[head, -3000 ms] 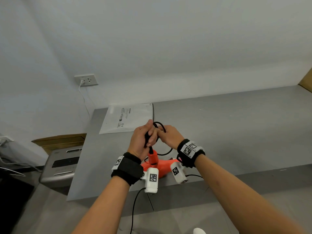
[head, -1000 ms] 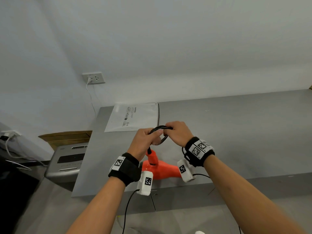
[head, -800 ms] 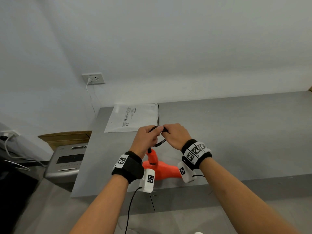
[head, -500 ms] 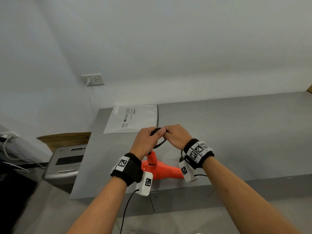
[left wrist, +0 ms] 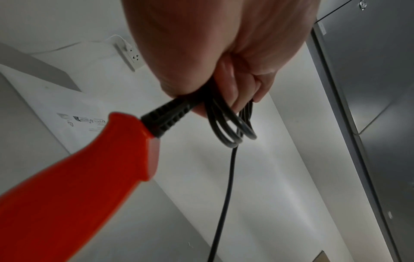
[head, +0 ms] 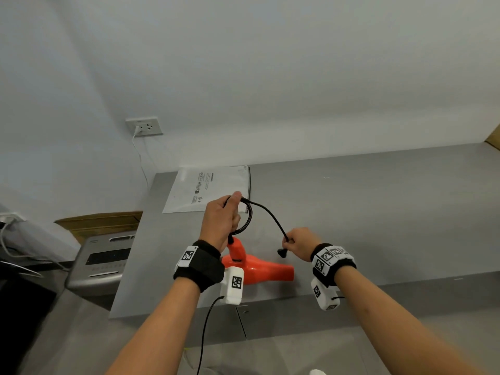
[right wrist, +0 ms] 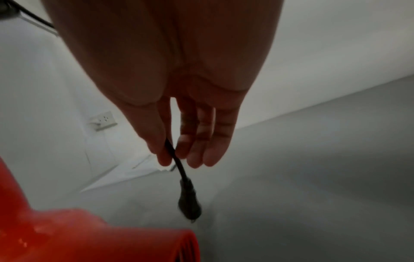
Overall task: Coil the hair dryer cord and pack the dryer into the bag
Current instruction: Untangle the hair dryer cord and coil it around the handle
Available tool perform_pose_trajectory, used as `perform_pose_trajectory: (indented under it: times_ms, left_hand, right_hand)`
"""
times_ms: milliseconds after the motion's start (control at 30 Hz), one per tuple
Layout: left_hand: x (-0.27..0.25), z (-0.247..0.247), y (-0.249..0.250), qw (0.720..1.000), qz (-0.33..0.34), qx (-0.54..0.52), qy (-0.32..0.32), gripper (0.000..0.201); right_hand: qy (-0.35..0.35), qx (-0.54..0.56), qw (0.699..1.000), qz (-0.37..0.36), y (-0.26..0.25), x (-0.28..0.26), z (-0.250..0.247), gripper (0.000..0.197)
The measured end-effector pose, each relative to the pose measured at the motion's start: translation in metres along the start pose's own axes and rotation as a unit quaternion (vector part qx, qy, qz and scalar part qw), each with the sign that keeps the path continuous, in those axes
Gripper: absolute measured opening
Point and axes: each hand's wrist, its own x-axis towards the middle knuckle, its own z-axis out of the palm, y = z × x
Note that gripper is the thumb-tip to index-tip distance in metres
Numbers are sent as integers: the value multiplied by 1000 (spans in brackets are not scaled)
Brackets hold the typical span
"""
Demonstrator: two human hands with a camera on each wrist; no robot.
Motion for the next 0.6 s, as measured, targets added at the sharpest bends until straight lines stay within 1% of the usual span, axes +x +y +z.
perform_pose_trajectory:
  times_ms: [133, 200, 233, 267, 300, 333, 400, 433, 467, 500, 533, 600]
  left_hand:
    - [-1, 0, 0, 1000, -4, -2, 3, 45]
    - [-3, 2, 0, 1000, -3, -1, 8, 44]
    - [-3, 2, 0, 1000, -3, -7, 12, 43]
    - [-3, 3, 0, 1000, -3, -15, 16, 41]
    - [-3, 3, 1, 1000, -2, -21, 18, 38]
    - [-2, 4, 1, 999, 1, -23, 22, 35]
    - [0, 8, 1, 1000, 5, -14, 28, 34]
    - [1, 10, 1, 999, 4, -9, 30, 35]
    - [2, 12, 0, 999, 2, -6, 32, 35]
    - [3, 14, 1, 999, 0, -6, 32, 36]
    - [4, 15, 0, 999, -1, -7, 31, 36]
    - [4, 17, 0, 1000, -4, -7, 30, 37]
  right_hand:
    - [-22, -19, 998, 48, 10, -3, 16, 21]
    - [-2, -2, 999, 52, 9, -5, 15, 21]
    - [18, 30, 998, 45, 4, -6, 11, 20]
    - [46, 90, 994, 32, -2, -9, 5, 18]
    - [84, 164, 983, 8, -11, -13, -3, 14]
    - [123, 237, 964, -19, -23, -20, -13, 12]
    - [190, 349, 915, -74, -48, -33, -37, 11]
    - [213, 384, 893, -95, -59, -38, -48, 9]
    - [234, 402, 878, -110, -70, -43, -57, 8]
    - [254, 403, 871, -125, -78, -46, -64, 8]
    - [271, 388, 870, -141, -83, -48, -69, 8]
    - [298, 330, 878, -179, -88, -52, -72, 8]
